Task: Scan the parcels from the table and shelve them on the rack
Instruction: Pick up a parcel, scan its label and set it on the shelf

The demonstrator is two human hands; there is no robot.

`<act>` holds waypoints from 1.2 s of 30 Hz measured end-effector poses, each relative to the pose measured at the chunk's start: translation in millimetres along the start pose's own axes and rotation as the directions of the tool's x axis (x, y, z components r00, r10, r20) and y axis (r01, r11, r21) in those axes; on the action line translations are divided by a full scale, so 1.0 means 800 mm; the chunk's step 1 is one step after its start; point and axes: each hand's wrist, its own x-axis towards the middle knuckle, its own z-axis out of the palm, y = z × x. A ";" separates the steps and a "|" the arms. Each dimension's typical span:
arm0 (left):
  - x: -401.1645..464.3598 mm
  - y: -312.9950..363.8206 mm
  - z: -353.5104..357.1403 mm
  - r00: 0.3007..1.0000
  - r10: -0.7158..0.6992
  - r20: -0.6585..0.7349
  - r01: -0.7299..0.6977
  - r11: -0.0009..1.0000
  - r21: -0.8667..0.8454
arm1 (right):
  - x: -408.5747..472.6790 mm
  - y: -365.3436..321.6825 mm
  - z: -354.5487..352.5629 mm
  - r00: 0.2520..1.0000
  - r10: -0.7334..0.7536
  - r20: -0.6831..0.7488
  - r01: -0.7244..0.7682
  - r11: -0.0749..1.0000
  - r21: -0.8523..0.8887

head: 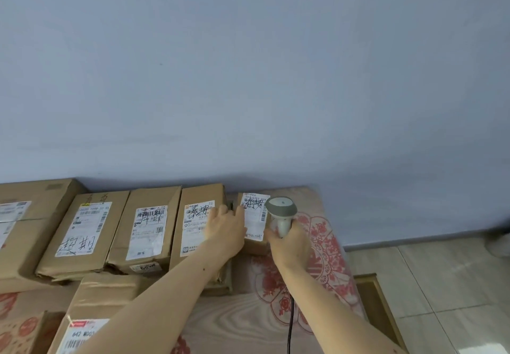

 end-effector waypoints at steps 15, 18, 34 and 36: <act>-0.002 0.051 0.035 0.999 -0.035 0.001 0.035 0.988 -0.153 | 0.034 0.041 -0.007 1.000 -0.004 -0.010 0.004 0.999 -0.037; 0.002 0.054 0.043 0.986 -0.128 0.108 0.159 0.919 -0.360 | 0.035 0.047 -0.012 1.000 -0.018 -0.002 0.018 0.999 -0.027; -0.052 0.055 -0.003 0.988 -0.149 0.046 0.149 0.810 -0.568 | 0.006 0.020 -0.051 0.997 -0.056 -0.051 0.057 0.998 0.030; -0.068 0.048 -0.011 0.993 -0.120 0.012 0.097 0.734 -0.672 | -0.008 0.006 -0.064 0.995 -0.067 -0.069 0.071 0.996 0.048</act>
